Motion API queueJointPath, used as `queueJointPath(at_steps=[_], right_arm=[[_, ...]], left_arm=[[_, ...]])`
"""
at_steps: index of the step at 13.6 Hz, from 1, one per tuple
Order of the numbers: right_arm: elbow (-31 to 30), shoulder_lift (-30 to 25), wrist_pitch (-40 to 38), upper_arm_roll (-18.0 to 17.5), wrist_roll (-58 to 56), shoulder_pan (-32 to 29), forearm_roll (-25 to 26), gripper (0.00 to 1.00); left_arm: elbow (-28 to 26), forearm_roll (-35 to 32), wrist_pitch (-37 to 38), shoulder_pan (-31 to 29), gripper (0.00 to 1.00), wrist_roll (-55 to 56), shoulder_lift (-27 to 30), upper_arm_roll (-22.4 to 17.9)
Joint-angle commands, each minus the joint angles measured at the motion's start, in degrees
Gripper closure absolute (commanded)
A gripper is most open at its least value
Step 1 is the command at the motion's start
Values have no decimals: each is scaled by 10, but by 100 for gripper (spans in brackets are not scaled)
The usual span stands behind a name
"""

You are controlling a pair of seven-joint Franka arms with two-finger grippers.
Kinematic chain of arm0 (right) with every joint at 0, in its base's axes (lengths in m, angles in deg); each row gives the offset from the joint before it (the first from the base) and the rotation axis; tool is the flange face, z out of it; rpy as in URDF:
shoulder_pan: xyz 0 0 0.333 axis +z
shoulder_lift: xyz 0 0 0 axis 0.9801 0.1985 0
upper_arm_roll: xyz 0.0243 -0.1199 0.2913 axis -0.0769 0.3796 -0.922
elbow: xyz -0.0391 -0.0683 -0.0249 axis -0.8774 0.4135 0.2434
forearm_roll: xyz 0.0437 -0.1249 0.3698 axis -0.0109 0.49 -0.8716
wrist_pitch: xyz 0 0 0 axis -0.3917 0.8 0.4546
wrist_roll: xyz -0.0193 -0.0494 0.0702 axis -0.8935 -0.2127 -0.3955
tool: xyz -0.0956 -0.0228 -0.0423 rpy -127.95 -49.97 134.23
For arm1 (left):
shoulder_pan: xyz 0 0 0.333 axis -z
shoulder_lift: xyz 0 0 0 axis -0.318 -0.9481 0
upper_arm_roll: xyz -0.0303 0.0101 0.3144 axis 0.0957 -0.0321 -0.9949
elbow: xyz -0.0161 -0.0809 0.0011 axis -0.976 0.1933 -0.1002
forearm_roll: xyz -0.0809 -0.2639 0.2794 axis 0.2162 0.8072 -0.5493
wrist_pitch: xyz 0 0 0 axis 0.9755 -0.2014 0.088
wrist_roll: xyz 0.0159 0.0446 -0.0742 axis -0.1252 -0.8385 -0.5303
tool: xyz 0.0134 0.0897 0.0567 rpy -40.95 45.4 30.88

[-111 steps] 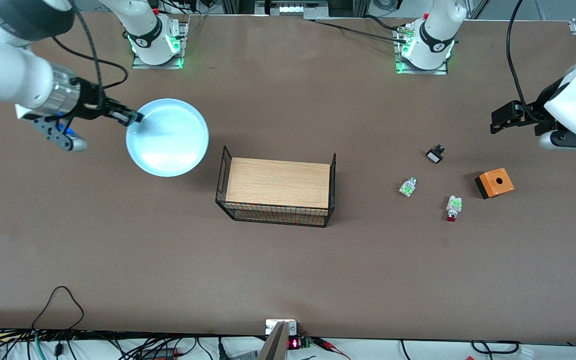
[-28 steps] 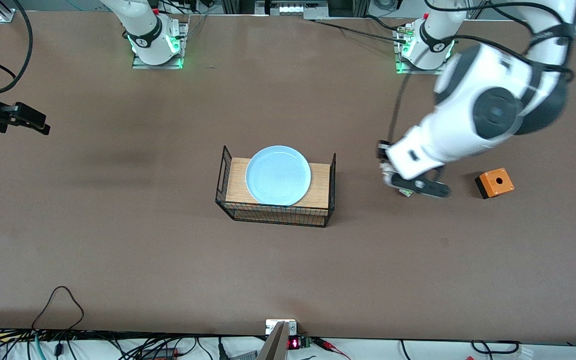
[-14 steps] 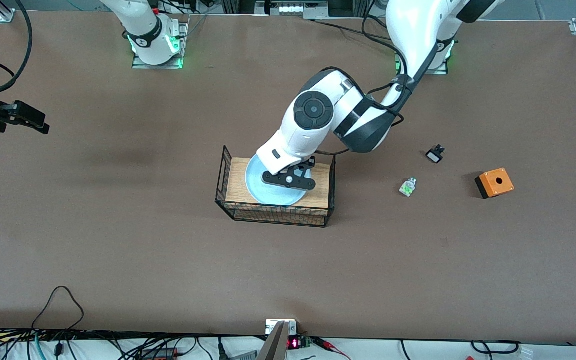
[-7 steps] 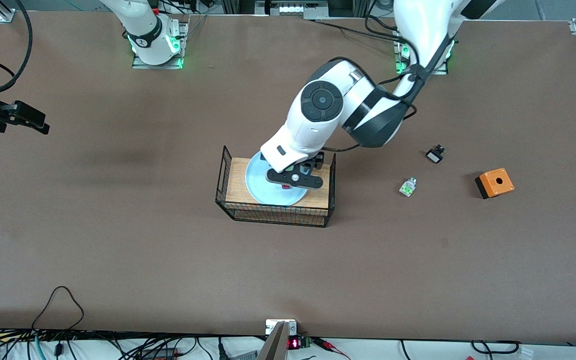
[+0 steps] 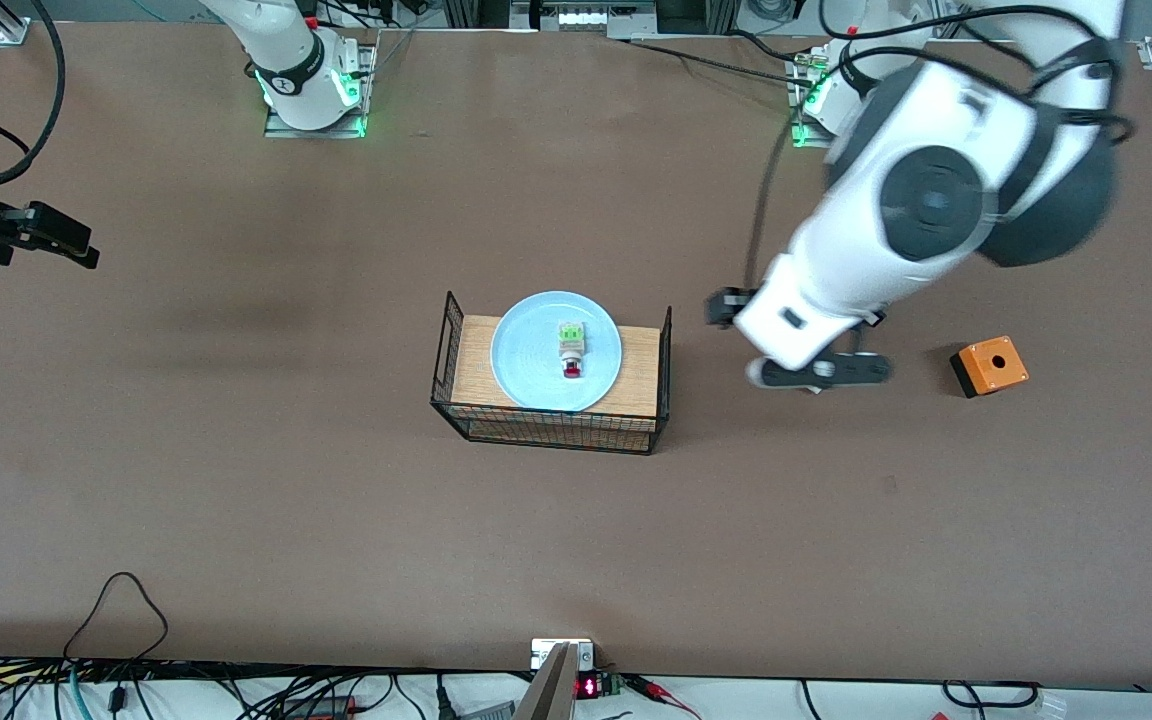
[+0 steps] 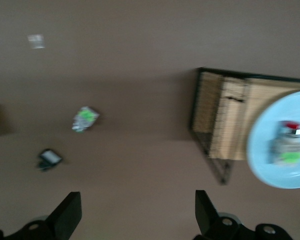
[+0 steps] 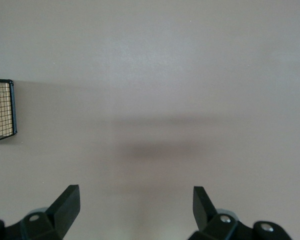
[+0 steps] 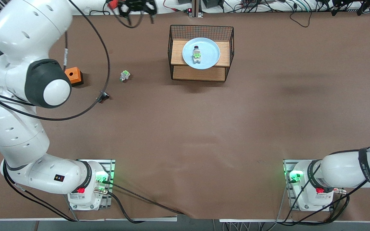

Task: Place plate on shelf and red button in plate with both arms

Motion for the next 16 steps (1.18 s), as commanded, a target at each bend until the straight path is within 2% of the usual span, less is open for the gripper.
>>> queueJointPath(at_steps=[1,5,7,9,10,13,16], right_arm=[[2,-5,-4,1,-6,2,-8,0],[2,-5,-4,1,-6,2,-8,0],[2,-4,-4,1,-5,4,-8,0],[2,-4,-4,1,-5,7,-8,0],[2,-4,-4,1,-5,7,-8,0],[2,-4,-4,1,-6,7,-8,0],[2,-4,-4,1,-5,7,-8,0]], left_arm=[[-27,-27,21,-40,0,-134,41,-23],[-125,-26,-12,-67,0,-170,121,-88],[-213,-19,-59,-95,0,-180,195,-96],[-329,-22,-124,-102,0,-208,280,-97],[-363,-25,-155,-102,0,-210,301,-97],[-363,-21,-155,-105,0,-198,302,-97],[-344,-17,-122,-107,0,-192,298,-96]])
